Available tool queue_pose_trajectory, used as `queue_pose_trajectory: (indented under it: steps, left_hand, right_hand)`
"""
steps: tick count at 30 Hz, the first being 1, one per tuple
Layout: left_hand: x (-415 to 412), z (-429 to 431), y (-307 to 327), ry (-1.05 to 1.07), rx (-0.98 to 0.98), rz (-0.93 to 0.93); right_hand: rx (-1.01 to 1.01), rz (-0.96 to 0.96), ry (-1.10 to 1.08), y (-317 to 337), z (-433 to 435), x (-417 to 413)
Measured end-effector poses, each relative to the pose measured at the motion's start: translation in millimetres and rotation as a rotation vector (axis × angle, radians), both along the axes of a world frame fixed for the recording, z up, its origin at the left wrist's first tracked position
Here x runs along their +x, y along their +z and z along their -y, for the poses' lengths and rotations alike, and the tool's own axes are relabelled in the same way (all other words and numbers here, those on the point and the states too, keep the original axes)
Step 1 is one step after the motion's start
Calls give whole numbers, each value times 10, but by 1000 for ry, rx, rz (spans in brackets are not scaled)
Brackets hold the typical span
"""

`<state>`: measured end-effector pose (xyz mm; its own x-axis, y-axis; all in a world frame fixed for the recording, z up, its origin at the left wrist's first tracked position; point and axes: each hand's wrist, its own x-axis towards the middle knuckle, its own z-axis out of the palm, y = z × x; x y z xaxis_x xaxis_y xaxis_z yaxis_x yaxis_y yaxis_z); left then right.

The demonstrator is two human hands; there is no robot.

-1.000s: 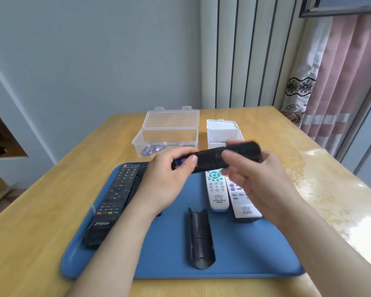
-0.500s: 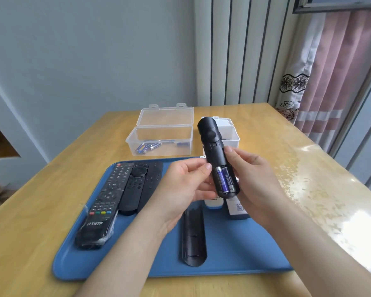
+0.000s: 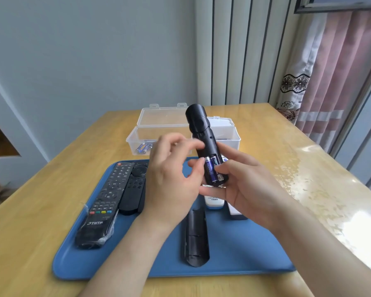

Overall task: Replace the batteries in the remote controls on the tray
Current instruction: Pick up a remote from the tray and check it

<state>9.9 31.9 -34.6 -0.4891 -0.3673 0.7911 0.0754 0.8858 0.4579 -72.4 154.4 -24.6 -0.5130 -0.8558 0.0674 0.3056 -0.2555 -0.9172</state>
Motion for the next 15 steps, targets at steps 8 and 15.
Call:
queue_pose_trajectory:
  steps: [8,15]
  left_hand:
    - [54,-13,38,-147,-192,107]
    - [64,-75,68,-181,-81,192]
  right_hand:
    - [-25,40,-49,-41,33,21]
    - [-49,70,-95,-46,32,18]
